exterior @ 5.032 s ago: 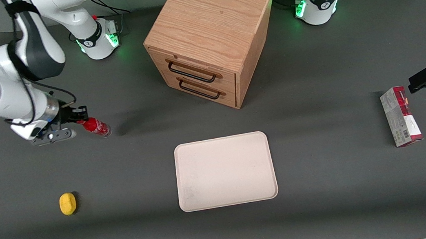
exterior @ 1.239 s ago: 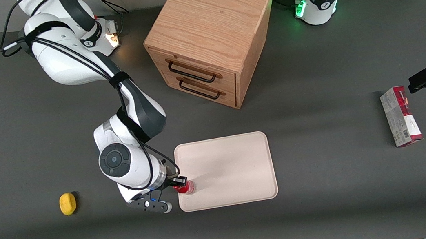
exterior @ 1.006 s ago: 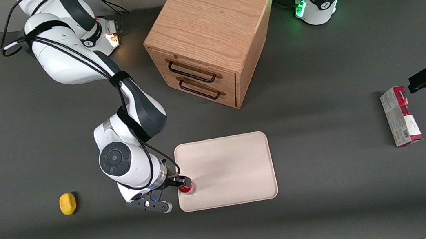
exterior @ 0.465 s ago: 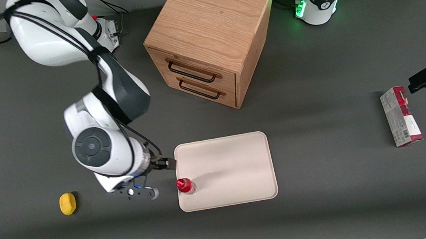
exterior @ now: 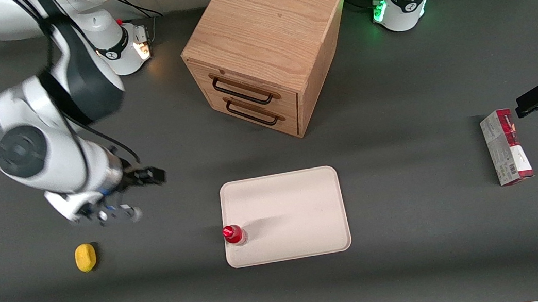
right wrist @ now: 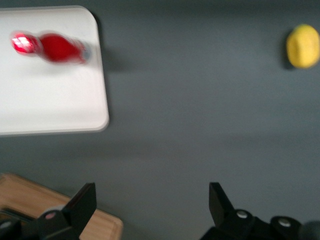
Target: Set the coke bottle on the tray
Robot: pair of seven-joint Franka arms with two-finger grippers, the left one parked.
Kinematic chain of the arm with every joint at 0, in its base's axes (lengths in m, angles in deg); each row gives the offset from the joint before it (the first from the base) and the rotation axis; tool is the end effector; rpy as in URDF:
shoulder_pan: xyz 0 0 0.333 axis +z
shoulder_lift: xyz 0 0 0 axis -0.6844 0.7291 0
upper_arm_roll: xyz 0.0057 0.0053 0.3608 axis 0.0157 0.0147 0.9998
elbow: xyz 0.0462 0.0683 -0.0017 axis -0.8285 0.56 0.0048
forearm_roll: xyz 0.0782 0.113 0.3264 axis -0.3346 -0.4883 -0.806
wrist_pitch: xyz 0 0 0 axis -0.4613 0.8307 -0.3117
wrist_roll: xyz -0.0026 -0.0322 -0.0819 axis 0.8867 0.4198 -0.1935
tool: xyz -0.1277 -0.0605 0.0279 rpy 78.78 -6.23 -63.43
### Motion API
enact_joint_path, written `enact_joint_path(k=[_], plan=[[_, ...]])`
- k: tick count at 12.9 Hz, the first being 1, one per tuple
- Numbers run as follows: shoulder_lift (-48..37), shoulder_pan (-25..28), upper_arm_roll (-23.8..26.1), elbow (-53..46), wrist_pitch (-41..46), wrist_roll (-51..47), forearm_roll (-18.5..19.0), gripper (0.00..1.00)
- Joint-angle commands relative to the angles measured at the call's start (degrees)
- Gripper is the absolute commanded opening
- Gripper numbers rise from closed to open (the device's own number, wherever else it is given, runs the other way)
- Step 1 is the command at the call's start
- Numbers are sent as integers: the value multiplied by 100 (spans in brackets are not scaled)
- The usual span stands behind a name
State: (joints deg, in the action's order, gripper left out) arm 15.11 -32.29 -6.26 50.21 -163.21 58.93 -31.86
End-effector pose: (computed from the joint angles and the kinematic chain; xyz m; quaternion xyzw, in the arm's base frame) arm 0.5763 0.1707 0.5132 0.9973 -0.0137 -0.0711 0.0098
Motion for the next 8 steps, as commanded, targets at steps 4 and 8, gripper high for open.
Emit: enact_joint_path(k=[4,8], plan=[[-1828,44,-1134,1790,159,1679,-408,100],[-1828,70,-1108,1543,264,1644,-285,100]])
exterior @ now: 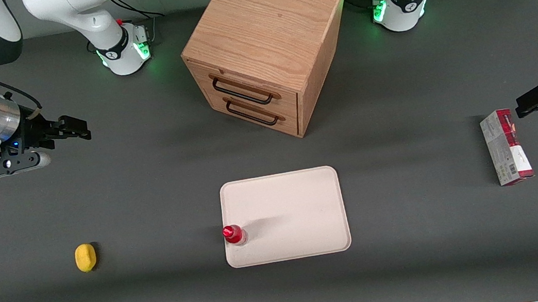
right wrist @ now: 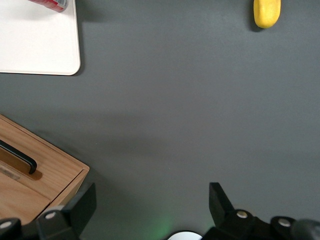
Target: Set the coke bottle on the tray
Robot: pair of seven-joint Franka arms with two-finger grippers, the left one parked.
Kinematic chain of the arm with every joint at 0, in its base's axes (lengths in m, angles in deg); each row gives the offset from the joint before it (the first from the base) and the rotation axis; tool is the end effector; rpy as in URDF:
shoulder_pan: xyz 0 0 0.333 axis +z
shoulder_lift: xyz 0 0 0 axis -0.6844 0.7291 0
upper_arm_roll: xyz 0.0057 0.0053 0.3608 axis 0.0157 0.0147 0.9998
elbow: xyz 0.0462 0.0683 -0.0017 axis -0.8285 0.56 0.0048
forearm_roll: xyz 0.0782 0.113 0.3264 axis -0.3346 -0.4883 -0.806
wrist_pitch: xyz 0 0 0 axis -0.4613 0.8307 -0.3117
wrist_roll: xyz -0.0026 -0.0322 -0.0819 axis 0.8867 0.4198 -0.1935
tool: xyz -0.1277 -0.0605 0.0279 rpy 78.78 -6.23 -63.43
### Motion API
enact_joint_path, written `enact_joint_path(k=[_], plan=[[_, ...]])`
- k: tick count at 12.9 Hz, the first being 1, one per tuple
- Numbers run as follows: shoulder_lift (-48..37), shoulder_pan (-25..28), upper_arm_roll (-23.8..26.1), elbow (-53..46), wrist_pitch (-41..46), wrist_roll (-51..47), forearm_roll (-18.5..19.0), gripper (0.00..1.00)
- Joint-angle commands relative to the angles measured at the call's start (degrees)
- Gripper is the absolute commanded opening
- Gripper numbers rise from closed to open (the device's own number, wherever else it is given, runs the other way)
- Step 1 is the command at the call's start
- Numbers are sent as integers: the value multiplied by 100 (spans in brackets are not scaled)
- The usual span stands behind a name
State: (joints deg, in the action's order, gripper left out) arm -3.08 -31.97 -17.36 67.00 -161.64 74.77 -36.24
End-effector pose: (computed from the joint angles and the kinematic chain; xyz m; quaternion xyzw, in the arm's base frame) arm 0.4863 0.0657 0.5613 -0.9963 -0.0274 0.0758 0.0298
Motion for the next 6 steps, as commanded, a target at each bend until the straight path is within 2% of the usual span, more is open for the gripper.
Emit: enact_joint_path(k=[1,4,6], plan=[[9,29,3,-215,230,68,268,100],[26,-110,12,-347,301,7,304,100],[105,-523,256,-532,380,60,199,100]])
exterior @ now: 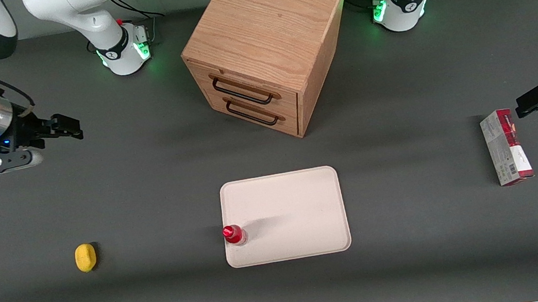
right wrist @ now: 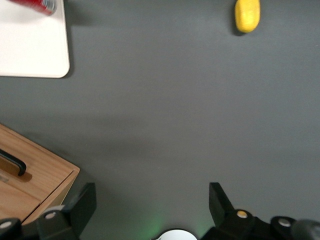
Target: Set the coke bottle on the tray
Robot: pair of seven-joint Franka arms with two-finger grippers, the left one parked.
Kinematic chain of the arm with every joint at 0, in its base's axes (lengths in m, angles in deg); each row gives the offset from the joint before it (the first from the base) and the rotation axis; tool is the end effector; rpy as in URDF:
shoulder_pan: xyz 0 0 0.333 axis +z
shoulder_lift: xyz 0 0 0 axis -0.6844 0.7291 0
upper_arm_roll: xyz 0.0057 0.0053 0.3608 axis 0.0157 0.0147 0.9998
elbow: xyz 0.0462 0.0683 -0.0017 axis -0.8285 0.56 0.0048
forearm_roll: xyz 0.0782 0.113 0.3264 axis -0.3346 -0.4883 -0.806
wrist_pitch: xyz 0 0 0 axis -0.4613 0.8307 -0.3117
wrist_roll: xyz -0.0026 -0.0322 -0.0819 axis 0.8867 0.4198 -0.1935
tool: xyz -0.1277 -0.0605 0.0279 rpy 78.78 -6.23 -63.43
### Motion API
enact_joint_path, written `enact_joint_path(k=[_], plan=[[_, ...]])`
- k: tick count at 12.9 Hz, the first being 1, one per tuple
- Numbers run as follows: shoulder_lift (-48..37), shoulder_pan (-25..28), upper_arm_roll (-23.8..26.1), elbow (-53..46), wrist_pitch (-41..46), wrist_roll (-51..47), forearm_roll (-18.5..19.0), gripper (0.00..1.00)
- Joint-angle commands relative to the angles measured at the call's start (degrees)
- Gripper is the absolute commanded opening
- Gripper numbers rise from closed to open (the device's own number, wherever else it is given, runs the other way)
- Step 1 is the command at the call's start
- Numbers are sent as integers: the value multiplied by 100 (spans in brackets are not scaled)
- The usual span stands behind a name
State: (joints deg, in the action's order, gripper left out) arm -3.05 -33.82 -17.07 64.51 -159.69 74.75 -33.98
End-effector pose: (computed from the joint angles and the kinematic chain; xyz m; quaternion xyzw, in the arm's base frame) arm 0.4887 0.0470 0.5767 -0.9974 -0.0163 0.0696 0.0115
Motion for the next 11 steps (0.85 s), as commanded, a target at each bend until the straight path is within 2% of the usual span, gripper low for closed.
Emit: enact_joint_path(k=[1,4,11], plan=[[120,-557,438,-371,368,87,-45,100],[120,-585,528,-477,519,88,-45,100],[112,-366,379,-547,766,79,-37,100]])
